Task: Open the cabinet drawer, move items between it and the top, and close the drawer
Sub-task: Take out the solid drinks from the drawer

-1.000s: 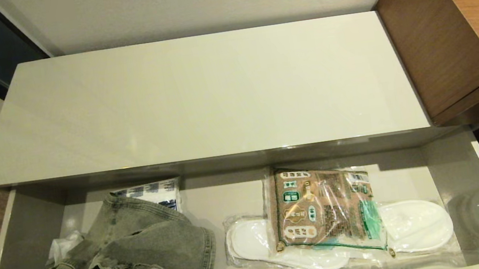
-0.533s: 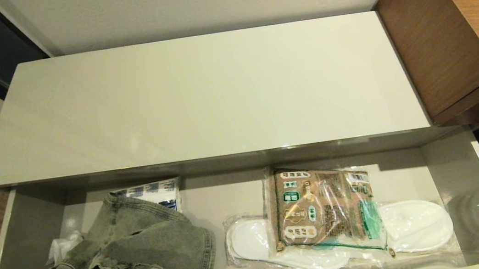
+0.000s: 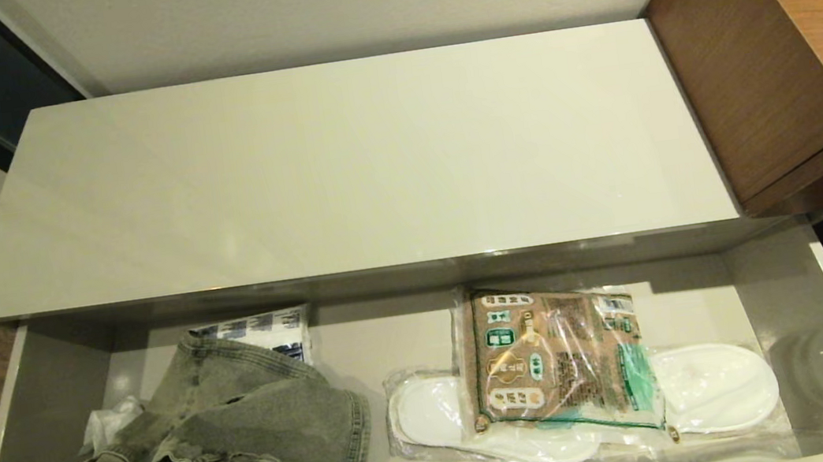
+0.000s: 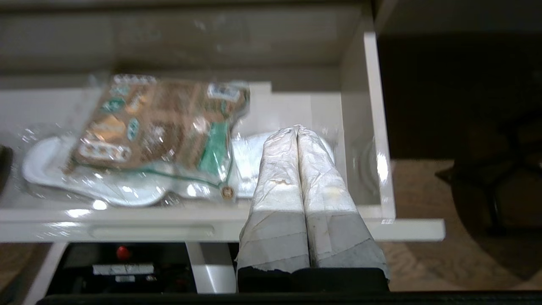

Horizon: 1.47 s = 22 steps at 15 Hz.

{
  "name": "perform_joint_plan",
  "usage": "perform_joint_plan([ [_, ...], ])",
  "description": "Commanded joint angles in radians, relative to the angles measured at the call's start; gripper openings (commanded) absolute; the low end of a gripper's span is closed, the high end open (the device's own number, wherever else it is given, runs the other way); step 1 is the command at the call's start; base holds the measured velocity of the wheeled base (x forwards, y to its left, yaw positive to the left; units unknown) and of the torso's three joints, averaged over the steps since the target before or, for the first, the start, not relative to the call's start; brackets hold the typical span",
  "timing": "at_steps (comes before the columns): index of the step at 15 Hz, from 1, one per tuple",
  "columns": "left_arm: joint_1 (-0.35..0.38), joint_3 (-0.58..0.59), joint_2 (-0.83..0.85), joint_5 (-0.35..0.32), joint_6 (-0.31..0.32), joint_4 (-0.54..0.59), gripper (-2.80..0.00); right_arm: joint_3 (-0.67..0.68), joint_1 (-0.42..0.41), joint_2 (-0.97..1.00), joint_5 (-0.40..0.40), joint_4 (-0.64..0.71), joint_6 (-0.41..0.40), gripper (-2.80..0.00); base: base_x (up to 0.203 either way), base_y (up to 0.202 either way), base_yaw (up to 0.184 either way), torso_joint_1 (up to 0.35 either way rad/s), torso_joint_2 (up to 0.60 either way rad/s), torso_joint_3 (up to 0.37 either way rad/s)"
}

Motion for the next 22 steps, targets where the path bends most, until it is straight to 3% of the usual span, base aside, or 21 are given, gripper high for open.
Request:
perform_joint_plan([
  [1,0.001,0.000,0.002,0.000,0.000,0.000,-2.80,-0.239,0.000,-0.001,0.021,0.160,-0.002,-2.80,0.000,0.000,0.000,0.000,0.00,0.000],
  [3,0.002,0.000,0.002,0.000,0.000,0.000,-2.80,-0.564,0.000,0.024,0.094,0.435,0.005,-2.80,0.000,0.000,0.000,0.000,0.00,0.000],
  [6,0.001,0.000,0.002,0.000,0.000,0.000,-2.80,-0.920,-0.012,0.272,0.157,0.630,0.187,-2.80,0.000,0.000,0.000,0.000,0.00,0.000],
  [8,0.001,0.000,0.002,0.000,0.000,0.000,-2.80,-1.088,-0.017,0.506,0.218,0.770,0.296,-2.80,0.000,0.000,0.000,0.000,0.00,0.000],
  [10,0.001,0.000,0.002,0.000,0.000,0.000,-2.80,-1.162,-0.019,0.691,0.326,0.870,0.335,-2.80,0.000,0.000,0.000,0.000,0.00,0.000],
  [12,0.001,0.000,0.002,0.000,0.000,0.000,-2.80,-1.160,-0.004,0.899,0.405,0.908,0.224,-2.80,0.000,0.000,0.000,0.000,0.00,0.000],
  [14,0.001,0.000,0.002,0.000,0.000,0.000,-2.80,-1.143,0.045,1.093,0.421,0.904,0.040,-2.80,0.000,0.000,0.000,0.000,0.00,0.000],
  [15,0.001,0.000,0.002,0.000,0.000,0.000,-2.80,-1.140,0.114,1.185,0.382,0.859,-0.023,-2.80,0.000,0.000,0.000,0.000,0.00,0.000],
  [17,0.001,0.000,0.002,0.000,0.000,0.000,-2.80,-1.130,0.329,1.350,0.267,0.741,-0.105,-2.80,0.000,0.000,0.000,0.000,0.00,0.000],
  [20,0.001,0.000,0.002,0.000,0.000,0.000,-2.80,-1.109,0.560,1.569,0.161,0.589,-0.163,-2.80,0.000,0.000,0.000,0.000,0.00,0.000],
  [21,0.001,0.000,0.002,0.000,0.000,0.000,-2.80,-1.083,0.611,1.609,0.151,0.512,-0.169,0.00,0.000,0.000,0.000,0.000,0.00,0.000],
  [22,0.001,0.000,0.002,0.000,0.000,0.000,-2.80,-1.032,0.640,1.622,0.145,0.418,-0.168,0.00,0.000,0.000,0.000,0.000,0.00,0.000],
])
